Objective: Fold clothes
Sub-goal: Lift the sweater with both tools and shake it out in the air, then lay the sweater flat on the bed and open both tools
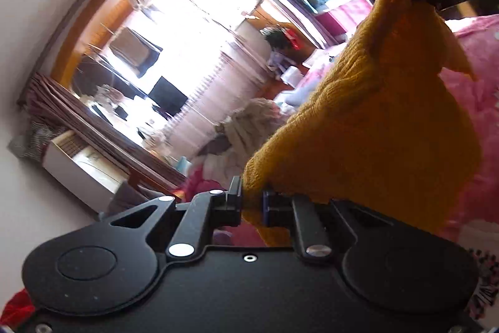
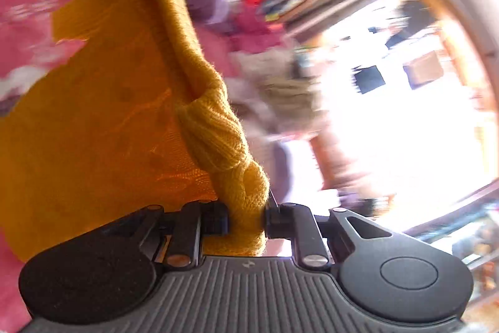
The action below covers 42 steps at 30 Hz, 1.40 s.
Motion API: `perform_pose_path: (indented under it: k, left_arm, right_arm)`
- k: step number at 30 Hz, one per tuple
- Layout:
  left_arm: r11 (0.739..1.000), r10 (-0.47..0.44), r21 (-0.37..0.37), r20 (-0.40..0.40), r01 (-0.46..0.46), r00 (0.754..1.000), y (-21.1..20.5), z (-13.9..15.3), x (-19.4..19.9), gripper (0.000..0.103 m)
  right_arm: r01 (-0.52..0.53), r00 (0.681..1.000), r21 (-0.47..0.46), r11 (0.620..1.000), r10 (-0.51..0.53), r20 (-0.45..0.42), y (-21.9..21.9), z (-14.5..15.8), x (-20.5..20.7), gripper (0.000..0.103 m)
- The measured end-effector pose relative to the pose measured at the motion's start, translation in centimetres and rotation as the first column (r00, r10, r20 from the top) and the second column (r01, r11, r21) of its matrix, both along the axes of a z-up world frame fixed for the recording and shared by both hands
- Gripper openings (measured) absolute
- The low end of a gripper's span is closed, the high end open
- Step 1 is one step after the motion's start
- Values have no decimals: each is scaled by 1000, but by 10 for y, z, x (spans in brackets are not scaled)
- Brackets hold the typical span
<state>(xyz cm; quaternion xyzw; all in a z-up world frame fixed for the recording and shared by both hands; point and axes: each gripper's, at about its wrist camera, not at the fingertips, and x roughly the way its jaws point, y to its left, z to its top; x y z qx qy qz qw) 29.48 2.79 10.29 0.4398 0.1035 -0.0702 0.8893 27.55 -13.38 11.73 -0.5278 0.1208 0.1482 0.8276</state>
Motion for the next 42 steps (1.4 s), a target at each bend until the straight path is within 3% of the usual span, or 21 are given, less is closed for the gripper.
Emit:
perform_pose_path:
  k: [3, 5, 9, 14, 18, 23, 34, 40, 42]
  left_arm:
    - [999, -10, 52, 35, 8, 999, 0, -6, 0, 11]
    - [995, -22, 94, 1, 22, 1000, 1, -32, -3, 11]
    - [981, -42, 181, -123, 64, 992, 2, -111, -20, 11]
    - [958, -64, 250, -283, 138, 957, -3, -213, -69, 11]
    - [955, -72, 247, -334, 161, 940, -5, -254, -111, 10]
    - [956, -81, 236, -350, 172, 933, -11, -267, -148, 10]
    - [939, -107, 272, -352, 211, 930, -13, -281, -219, 10]
    - [960, -53, 240, -350, 144, 935, -18, -301, -222, 12]
    - [964, -34, 233, -371, 129, 928, -21, -306, -221, 19]
  right_arm:
    - [11, 993, 26, 1000, -14, 119, 13, -30, -4, 21]
    - [-2, 991, 7, 1000, 1, 133, 14, -43, -1, 21]
    - [-35, 999, -106, 994, 37, 8, 15, -125, -18, 21]
    - [-111, 983, -244, 963, 70, -172, 16, -240, -50, 21]
    - [-172, 959, -309, 935, 88, -268, 22, -314, -91, 21]
    - [-155, 961, -299, 942, 73, -267, 16, -339, -123, 21]
    - [-227, 954, -324, 918, 143, -262, -8, -331, -199, 21]
    - [-222, 957, -317, 922, 144, -252, -11, -337, -224, 22]
    - [-196, 962, -300, 934, 123, -245, -9, -337, -223, 23]
